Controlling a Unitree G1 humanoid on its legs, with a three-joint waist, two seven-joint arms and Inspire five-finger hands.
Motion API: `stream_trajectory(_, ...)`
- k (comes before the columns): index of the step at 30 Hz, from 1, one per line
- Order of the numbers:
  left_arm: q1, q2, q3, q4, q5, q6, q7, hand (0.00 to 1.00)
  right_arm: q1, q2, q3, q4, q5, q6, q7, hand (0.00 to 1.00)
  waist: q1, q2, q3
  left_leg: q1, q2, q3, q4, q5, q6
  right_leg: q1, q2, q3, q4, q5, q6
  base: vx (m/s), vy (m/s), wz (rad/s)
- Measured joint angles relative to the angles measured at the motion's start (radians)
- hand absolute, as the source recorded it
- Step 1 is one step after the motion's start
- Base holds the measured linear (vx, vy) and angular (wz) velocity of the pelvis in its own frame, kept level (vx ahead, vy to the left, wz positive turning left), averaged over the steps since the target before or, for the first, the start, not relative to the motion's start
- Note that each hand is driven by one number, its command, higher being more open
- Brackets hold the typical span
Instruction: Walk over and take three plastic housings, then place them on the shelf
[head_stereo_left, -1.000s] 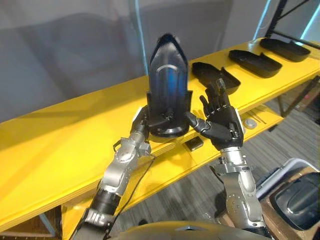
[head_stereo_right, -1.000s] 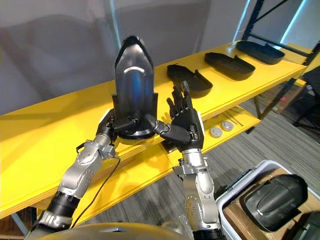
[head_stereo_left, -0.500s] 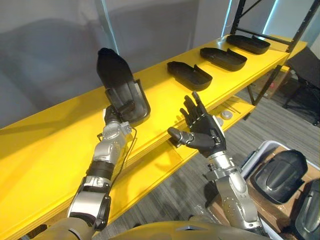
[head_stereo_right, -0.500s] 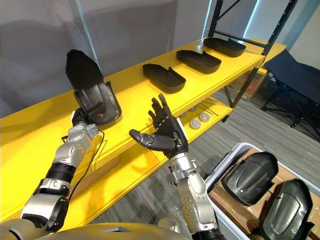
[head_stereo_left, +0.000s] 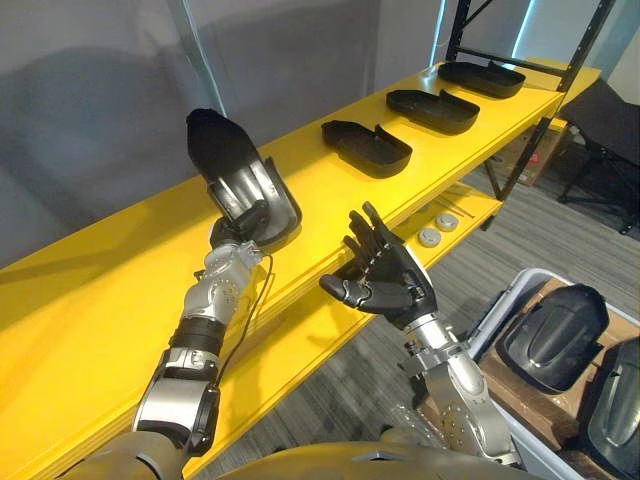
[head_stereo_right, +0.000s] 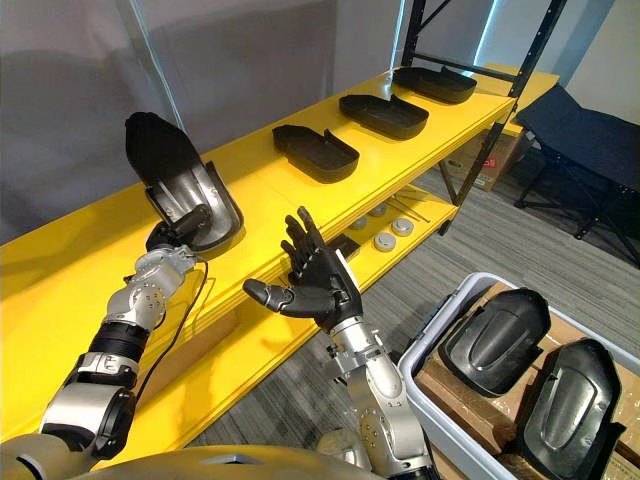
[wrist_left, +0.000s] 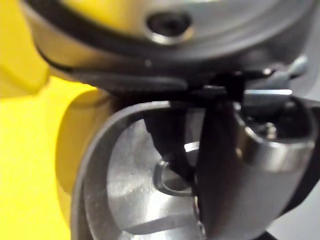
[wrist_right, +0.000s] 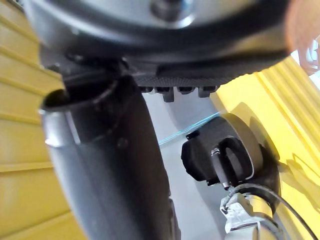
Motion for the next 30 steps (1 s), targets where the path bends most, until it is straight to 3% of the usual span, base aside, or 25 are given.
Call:
stream_trajectory(3,0.0,0.0,-0.001,0.001,-0.001,-0.003,0.009,0.0,-0.001,-0.024,0.014,0.0,0.0,0.007,0.0,1.0,0.001,-0.001,0.001,-0.001,0.006,0.0,0.0,-0.006,-0.007,0.001,0.0,0.004,-0.014,0.003,-0.002,-0.01,-0.008,-0.04)
stream_trajectory(4,0.0,0.0,-0.001,0.001,-0.003,-0.003,0.01,1.0,-0.001,-0.027,0.017,-0.003,0.0,0.013,0.0,1.0,0.001,0.001,0.002,-0.002,0.005,0.002,0.0,-0.005,-0.007,0.001,0.001,0.004,-0.015,0.006,0.0,0.0,0.0,0.0)
stream_trajectory(24,-0.002,0.006,0.0,-0.034,0.0,-0.021,-0.018,1.0,-0.001,-0.021,0.079,-0.11,0.0,0.014,-0.006,1.0,0.006,0.022,0.061,-0.012,0.001,0.004,0.0,-0.002,-0.002,-0.008,0.002,0.002,-0.015,0.007,0.012,0.0,0.0,0.0)
stream_trajectory(30,-0.007,-0.002,0.0,-0.044,0.005,-0.029,0.053,1.0,0.005,-0.021,0.092,-0.11,0.0,0.013,-0.01,1.0,0.001,0.023,0.064,-0.012,0.001,0.005,0.0,-0.001,-0.003,-0.008,0.002,0.002,-0.014,0.007,0.013,0.0,0.0,0.0)
